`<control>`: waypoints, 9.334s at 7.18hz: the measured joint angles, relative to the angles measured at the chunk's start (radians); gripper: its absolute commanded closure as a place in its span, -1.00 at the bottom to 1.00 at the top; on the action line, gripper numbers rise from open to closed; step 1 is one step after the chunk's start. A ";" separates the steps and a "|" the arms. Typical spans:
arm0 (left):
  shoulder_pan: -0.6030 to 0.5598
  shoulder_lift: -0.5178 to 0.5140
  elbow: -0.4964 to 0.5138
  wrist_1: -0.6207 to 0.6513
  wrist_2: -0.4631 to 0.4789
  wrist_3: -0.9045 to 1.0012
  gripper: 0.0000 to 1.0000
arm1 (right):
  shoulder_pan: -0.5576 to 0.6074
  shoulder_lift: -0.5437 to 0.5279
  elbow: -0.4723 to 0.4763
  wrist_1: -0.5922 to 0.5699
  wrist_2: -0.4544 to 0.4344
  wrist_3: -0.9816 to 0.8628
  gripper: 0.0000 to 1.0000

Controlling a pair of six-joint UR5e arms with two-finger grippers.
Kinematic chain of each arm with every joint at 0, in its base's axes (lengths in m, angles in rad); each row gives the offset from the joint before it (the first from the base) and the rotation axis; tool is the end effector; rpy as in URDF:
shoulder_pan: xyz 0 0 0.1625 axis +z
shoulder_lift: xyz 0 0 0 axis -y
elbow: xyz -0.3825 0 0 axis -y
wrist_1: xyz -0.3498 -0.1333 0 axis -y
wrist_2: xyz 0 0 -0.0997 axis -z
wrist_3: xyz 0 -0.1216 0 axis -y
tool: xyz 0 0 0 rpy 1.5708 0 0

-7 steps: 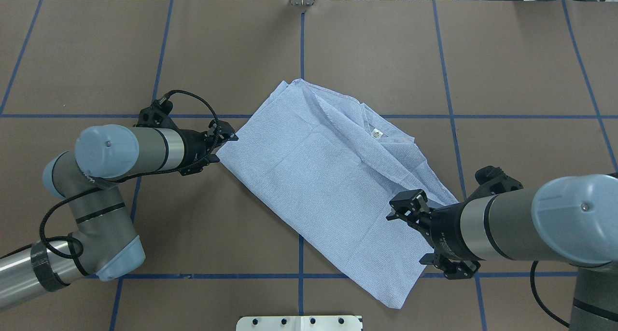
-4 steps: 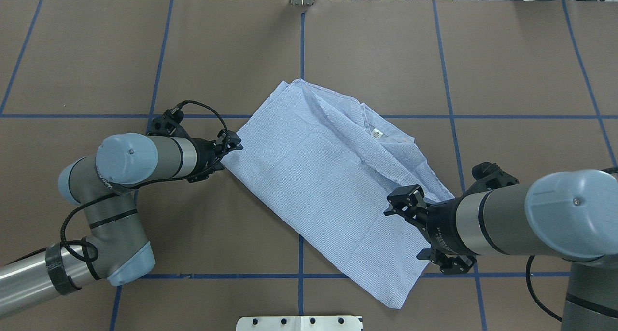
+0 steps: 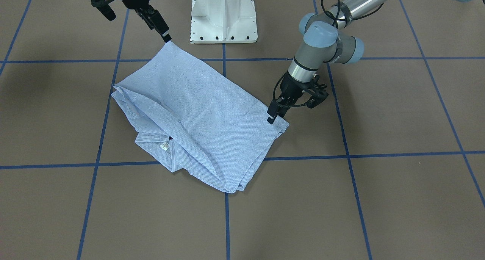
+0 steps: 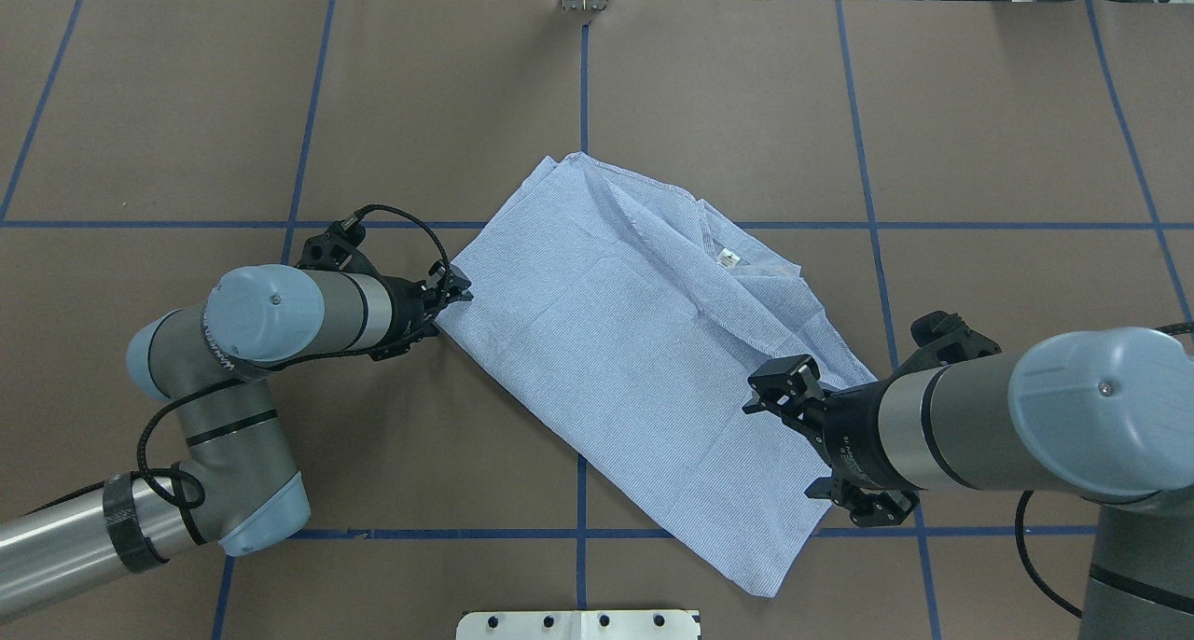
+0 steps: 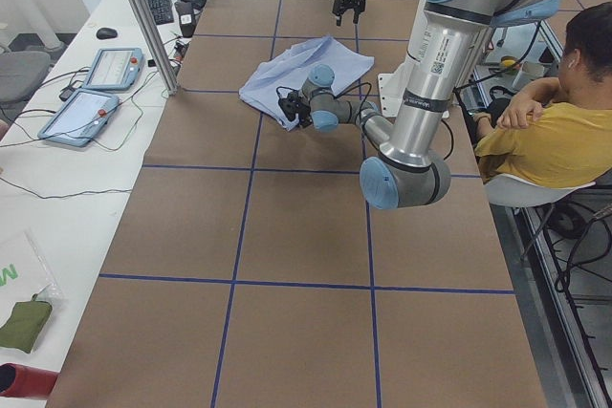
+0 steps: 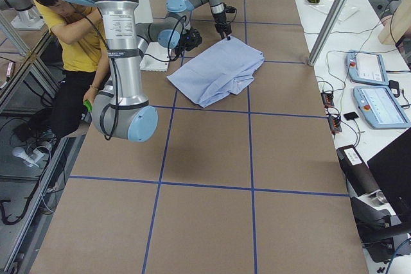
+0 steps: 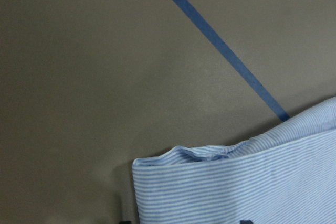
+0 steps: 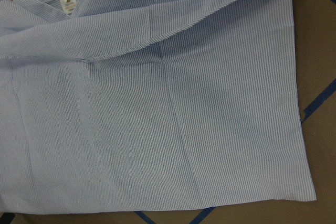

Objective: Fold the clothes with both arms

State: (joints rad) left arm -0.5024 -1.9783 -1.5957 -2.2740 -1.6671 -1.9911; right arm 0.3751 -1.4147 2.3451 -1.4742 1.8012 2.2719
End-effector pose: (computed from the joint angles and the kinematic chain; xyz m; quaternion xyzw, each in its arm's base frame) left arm 0.4857 -0.4056 0.3277 -0.0185 0.5384 -0.3517 0.7656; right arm -0.3534 -0.2526 0.2358 -0.1780 -0.4653 0.3950 0.7719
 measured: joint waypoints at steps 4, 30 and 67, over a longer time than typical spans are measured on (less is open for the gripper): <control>-0.031 -0.002 0.007 0.000 0.033 0.064 1.00 | -0.002 0.002 -0.013 0.000 -0.002 0.000 -1.00; -0.340 -0.280 0.316 -0.066 -0.087 0.356 -0.77 | -0.173 0.336 -0.469 -0.112 -0.495 0.045 1.00; -0.105 -0.193 -0.015 0.169 -0.045 -0.114 0.59 | 0.201 0.394 -0.592 0.006 -0.137 -0.078 0.33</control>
State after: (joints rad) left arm -0.6073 -2.1711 -1.6106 -2.1049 -1.7119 -2.1052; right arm 0.5757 -1.0205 1.7528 -1.4683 1.6637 2.1937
